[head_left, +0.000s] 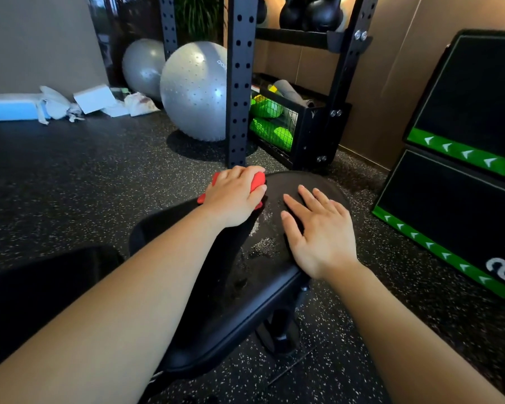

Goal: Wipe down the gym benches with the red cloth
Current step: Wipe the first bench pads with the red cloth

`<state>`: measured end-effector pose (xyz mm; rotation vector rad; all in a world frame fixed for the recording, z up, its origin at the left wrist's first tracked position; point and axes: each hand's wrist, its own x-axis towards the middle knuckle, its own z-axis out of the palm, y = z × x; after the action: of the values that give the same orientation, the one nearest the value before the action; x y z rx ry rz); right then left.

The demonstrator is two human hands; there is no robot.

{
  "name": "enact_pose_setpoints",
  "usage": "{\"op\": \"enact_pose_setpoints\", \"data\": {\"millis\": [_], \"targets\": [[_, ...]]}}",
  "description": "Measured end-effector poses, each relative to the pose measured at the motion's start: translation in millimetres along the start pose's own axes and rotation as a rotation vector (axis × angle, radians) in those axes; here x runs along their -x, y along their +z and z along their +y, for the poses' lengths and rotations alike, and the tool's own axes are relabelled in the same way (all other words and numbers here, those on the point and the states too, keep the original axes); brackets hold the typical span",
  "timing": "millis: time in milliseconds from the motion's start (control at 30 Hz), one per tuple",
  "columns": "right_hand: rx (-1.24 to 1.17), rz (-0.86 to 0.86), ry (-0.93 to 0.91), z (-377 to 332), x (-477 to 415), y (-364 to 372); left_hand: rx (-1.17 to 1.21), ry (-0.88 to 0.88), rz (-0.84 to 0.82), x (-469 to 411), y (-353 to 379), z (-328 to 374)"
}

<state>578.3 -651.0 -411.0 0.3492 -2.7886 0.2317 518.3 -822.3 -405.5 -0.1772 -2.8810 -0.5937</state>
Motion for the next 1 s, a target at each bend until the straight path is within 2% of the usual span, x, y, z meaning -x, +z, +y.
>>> {"op": "enact_pose_setpoints", "data": {"millis": [333, 500, 833, 1000], "targets": [[0.007, -0.024, -0.009, -4, 9, -2, 0.013, 0.112, 0.089, 51, 0, -10], [0.021, -0.049, -0.034, -2, 8, -3, 0.010, 0.067, 0.077, 81, -1, -9], [-0.039, 0.082, -0.004, -2, 4, 5, -0.001, 0.047, 0.072, 77, -2, -8], [-0.044, 0.038, -0.018, -3, 9, 4, -0.033, 0.042, -0.003, 55, -3, -7]]}}
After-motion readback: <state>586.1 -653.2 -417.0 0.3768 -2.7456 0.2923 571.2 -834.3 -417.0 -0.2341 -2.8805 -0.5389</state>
